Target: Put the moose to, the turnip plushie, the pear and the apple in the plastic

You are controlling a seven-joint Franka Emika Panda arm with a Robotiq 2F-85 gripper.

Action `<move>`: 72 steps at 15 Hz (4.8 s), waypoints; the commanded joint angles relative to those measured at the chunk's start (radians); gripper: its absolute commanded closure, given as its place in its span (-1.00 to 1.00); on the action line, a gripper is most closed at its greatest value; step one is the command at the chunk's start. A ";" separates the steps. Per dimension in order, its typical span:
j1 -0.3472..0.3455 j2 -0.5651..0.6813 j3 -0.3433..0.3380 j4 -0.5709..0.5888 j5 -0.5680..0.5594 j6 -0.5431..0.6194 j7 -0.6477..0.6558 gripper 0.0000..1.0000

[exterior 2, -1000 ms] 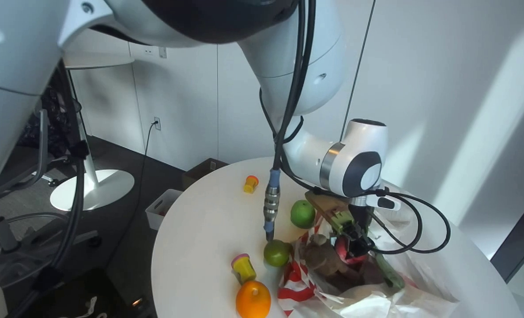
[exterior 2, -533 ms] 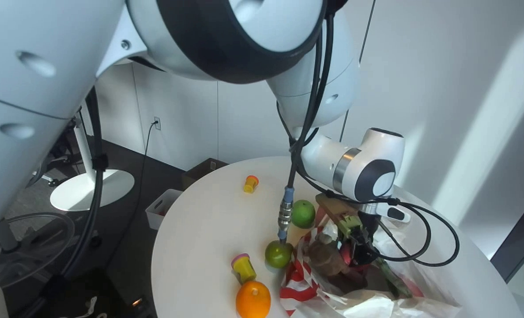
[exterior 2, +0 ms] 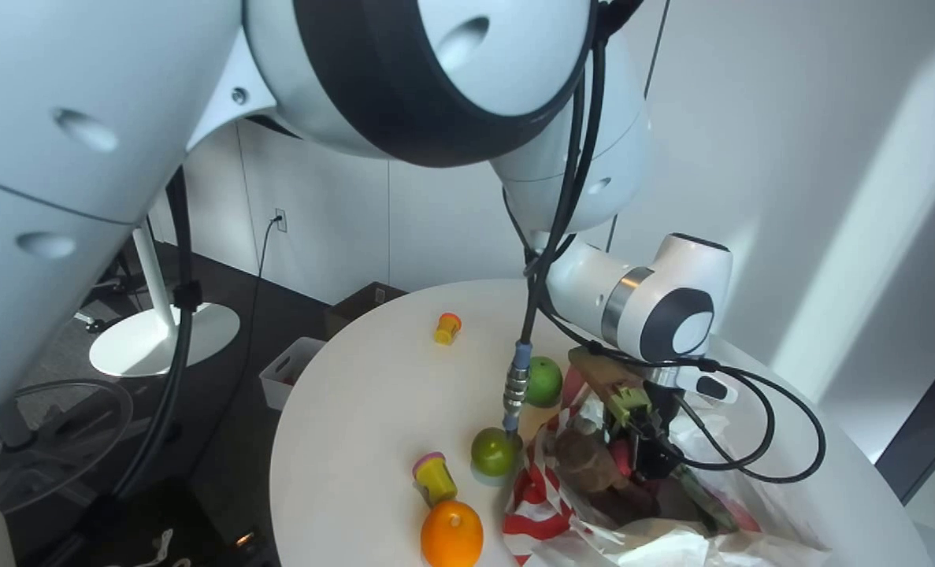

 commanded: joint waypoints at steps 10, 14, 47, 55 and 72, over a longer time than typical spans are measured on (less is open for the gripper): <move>0.138 -0.332 -0.064 -0.354 -0.141 0.197 0.055 -1.00; 0.137 -0.467 0.019 -0.520 -0.120 0.199 -0.042 -1.00; 0.116 -0.233 0.143 -0.406 -0.025 0.093 -0.212 0.06; 0.106 -0.452 0.137 -0.502 -0.018 0.122 -0.215 0.06; 0.042 -0.127 -0.096 -0.159 -0.063 0.193 0.202 0.06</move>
